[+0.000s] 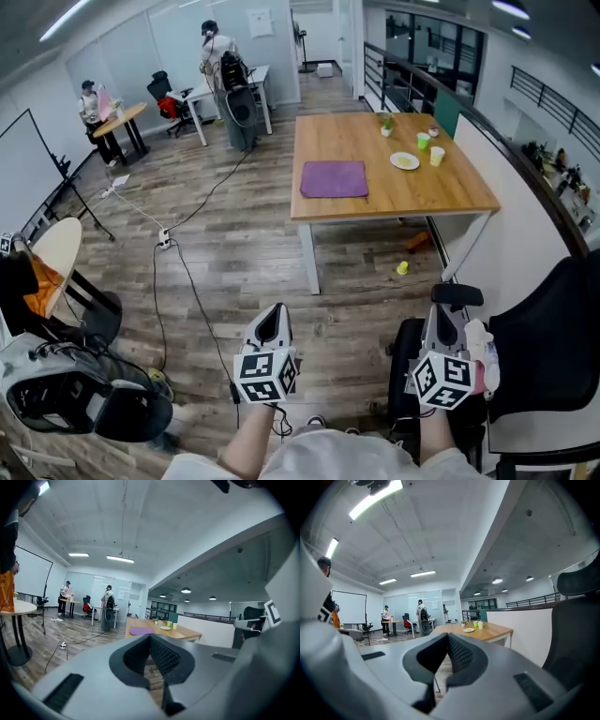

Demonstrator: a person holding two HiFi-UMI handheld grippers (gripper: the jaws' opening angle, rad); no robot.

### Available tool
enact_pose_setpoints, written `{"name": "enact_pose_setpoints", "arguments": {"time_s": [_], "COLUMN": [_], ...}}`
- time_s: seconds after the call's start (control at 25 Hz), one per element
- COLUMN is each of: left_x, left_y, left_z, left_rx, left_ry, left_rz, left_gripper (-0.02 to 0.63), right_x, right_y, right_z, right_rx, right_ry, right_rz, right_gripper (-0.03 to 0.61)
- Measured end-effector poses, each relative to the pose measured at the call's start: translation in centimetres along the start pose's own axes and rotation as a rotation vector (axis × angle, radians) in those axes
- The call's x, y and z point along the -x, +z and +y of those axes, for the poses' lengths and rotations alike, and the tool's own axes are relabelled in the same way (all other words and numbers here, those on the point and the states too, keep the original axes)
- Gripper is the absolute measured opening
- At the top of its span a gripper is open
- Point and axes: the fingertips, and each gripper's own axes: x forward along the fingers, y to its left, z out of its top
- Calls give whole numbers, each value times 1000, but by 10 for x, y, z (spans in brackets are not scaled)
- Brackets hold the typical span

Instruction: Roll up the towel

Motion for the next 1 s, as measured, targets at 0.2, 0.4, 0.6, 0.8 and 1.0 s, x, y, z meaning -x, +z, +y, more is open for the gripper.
{"name": "enact_pose_setpoints", "arguments": {"time_s": [0.2,0.4,0.6,0.8,1.0], "left_x": [-1,0,4,8,11], "left_y": [8,15,20,21,17], "left_z": [2,1,5,0,-3], "left_rx": [4,3,-1,-7,-2], "left_ry": [21,11,23,0,-13], "left_rz": [-14,-31,-41,-51,-53], "left_gripper": [-3,13,88,154,281], "right_x": [1,-1,1,1,3], "right_y": [1,5,11,14,16], "right_z": [-1,-2,2,2,3], "right_rx": [-14,-22,-16,-19,-15], "right_ry": [3,16,42,66,83], "right_rz": [-2,-7,-5,-3,-21], "right_gripper": [2,30,73,151,231]}}
